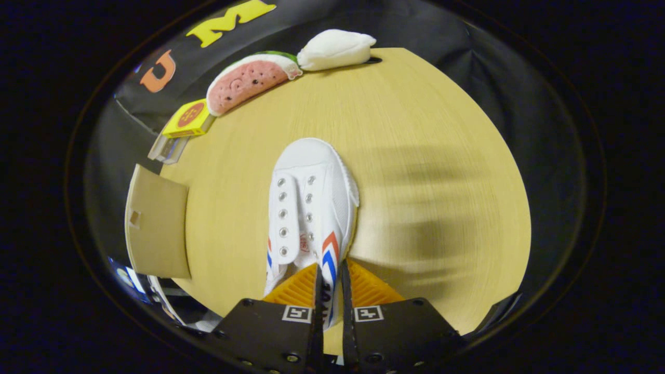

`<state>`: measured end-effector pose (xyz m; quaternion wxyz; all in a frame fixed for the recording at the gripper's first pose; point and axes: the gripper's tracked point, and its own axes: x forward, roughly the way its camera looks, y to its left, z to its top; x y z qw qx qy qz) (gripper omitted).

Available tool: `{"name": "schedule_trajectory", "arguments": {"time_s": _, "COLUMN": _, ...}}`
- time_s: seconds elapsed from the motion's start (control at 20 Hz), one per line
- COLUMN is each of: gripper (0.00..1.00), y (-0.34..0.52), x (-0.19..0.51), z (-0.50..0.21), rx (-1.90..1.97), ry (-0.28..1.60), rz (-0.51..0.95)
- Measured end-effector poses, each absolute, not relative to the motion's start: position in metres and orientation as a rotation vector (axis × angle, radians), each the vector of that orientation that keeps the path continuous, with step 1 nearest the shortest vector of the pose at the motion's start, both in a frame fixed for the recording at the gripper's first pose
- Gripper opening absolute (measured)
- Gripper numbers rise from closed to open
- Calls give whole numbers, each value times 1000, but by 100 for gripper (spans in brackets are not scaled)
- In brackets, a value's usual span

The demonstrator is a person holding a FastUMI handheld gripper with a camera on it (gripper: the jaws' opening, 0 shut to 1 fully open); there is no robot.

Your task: Open the storage box then place both shoes into the box .Put the left shoe in first, then the right shoe, with the right side of both shoes facing outward in a uniform manner.

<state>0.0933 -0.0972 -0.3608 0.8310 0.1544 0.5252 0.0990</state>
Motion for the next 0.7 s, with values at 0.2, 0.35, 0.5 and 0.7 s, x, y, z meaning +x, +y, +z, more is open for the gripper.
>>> {"name": "schedule_trajectory", "arguments": {"time_s": 0.2, "gripper": 1, "y": -89, "x": 89, "z": -354, "rx": 429, "ry": 1104, "rz": 181}}
{"name": "schedule_trajectory", "arguments": {"time_s": 0.35, "gripper": 1, "y": -81, "x": 79, "z": -345, "rx": 440, "ry": 1094, "rz": 181}}
{"name": "schedule_trajectory", "arguments": {"time_s": 0.5, "gripper": 1, "y": -65, "x": 71, "z": -328, "rx": 428, "ry": 1072, "rz": 188}}
{"name": "schedule_trajectory", "arguments": {"time_s": 0.7, "gripper": 1, "y": -25, "x": 56, "z": -287, "rx": 448, "ry": 1039, "rz": 228}}
